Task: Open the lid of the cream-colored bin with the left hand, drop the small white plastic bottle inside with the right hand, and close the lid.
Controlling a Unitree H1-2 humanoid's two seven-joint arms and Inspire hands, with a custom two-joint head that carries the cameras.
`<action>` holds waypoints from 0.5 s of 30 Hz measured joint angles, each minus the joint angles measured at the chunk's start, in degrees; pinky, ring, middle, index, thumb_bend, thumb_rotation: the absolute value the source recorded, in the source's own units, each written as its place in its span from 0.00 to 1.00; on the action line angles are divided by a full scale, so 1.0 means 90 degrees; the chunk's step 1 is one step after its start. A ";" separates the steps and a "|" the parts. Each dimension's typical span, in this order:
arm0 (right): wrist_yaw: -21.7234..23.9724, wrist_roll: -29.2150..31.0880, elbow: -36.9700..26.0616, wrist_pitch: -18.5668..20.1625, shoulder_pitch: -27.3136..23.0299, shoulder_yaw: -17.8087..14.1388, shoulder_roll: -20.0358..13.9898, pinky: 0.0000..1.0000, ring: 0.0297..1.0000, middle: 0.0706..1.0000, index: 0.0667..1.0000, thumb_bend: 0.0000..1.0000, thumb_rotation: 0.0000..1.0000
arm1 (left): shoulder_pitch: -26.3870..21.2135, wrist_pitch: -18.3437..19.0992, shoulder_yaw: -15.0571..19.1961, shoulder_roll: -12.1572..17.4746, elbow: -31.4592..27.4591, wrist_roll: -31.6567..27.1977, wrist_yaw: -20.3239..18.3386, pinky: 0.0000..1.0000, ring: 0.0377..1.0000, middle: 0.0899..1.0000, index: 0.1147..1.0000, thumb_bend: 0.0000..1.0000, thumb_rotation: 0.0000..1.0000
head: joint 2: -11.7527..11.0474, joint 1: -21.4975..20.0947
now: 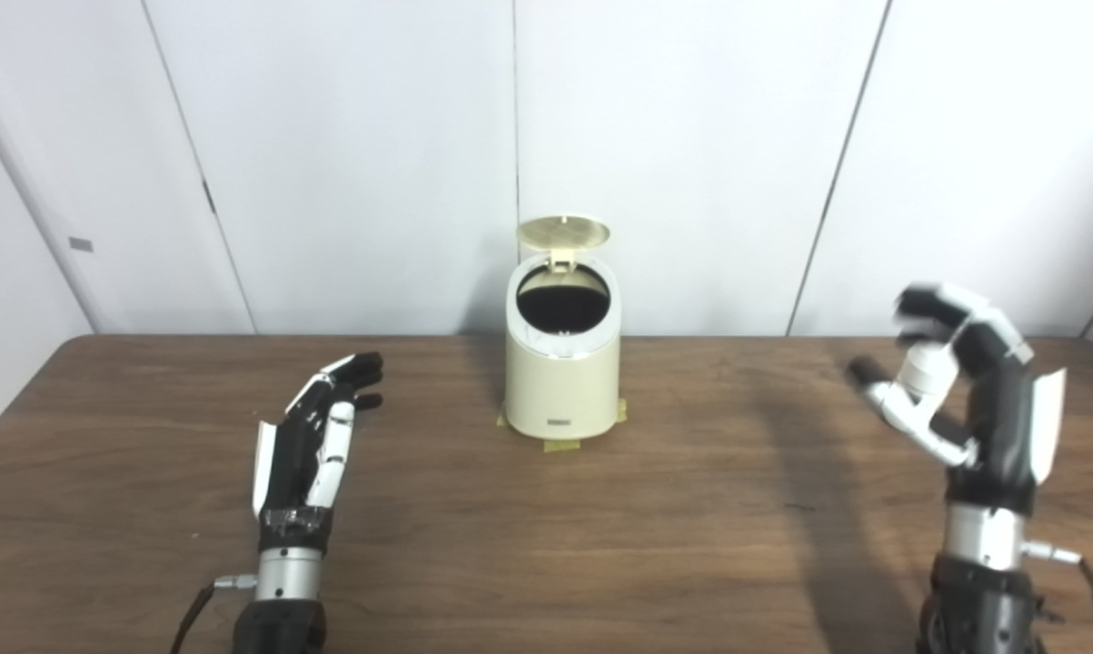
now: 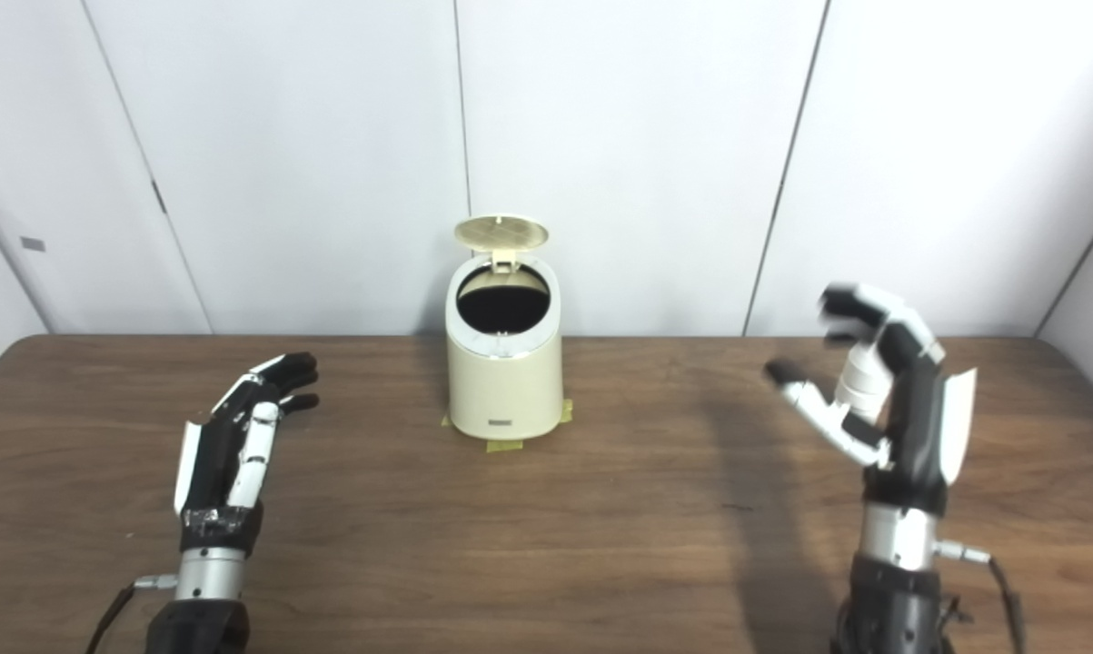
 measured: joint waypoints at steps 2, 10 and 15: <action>-0.0076 -0.0103 -0.0075 0.0008 -0.0104 -0.0166 -0.0003 0.66 0.74 0.73 0.74 0.69 0.35 | 0.0000 -0.0022 0.0002 -0.0008 0.0012 0.0006 0.0020 0.72 0.78 0.76 0.72 0.29 0.74 | 0.0000 -0.0029; 0.0000 -0.0379 -0.1031 0.1012 -0.0315 -0.0489 -0.0013 0.56 0.77 0.76 0.77 0.76 0.35 | 0.0030 -0.0022 0.0019 -0.0001 0.0016 -0.0003 0.0016 0.72 0.77 0.76 0.72 0.27 0.69 | -0.0010 -0.0029; 0.0010 -0.0455 -0.1401 0.1771 -0.0620 -0.0625 0.0010 0.46 0.75 0.75 0.70 0.81 0.26 | 0.0025 -0.0023 0.0006 -0.0004 0.0035 0.0001 0.0020 0.72 0.78 0.76 0.72 0.30 0.72 | -0.0010 -0.0058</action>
